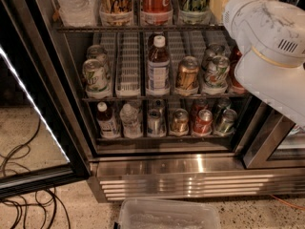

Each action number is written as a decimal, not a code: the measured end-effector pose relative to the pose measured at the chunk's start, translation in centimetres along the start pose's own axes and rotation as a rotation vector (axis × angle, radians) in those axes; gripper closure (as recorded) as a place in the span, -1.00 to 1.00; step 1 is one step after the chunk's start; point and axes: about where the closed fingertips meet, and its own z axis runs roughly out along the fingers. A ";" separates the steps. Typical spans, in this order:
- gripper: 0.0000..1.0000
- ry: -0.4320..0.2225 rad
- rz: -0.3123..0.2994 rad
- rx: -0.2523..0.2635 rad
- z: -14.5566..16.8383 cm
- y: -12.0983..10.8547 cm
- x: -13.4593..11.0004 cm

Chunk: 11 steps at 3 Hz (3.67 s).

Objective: Pick water bottle from top shelf of fridge

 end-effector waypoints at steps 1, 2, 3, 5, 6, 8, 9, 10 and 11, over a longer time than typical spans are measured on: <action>0.06 -0.007 0.005 0.008 0.2 -0.4 -0.1; 0.53 -0.007 0.005 0.008 0.2 -0.4 -0.1; 0.97 -0.007 0.005 0.008 0.2 -0.4 -0.1; 1.00 -0.061 -0.026 -0.010 -0.2 -0.3 -3.0; 1.00 -0.088 -0.008 -0.025 -1.1 -0.2 -4.9; 1.00 -0.058 -0.090 -0.099 -6.5 -1.2 -6.9; 1.00 -0.013 -0.122 -0.199 -9.1 0.3 -4.4; 1.00 0.003 -0.084 -0.227 -9.8 -0.4 -3.1; 1.00 0.003 -0.090 -0.229 -10.0 -0.1 -3.2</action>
Offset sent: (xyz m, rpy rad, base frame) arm 0.0011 -0.0031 0.0016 0.0045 -0.0085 -0.0057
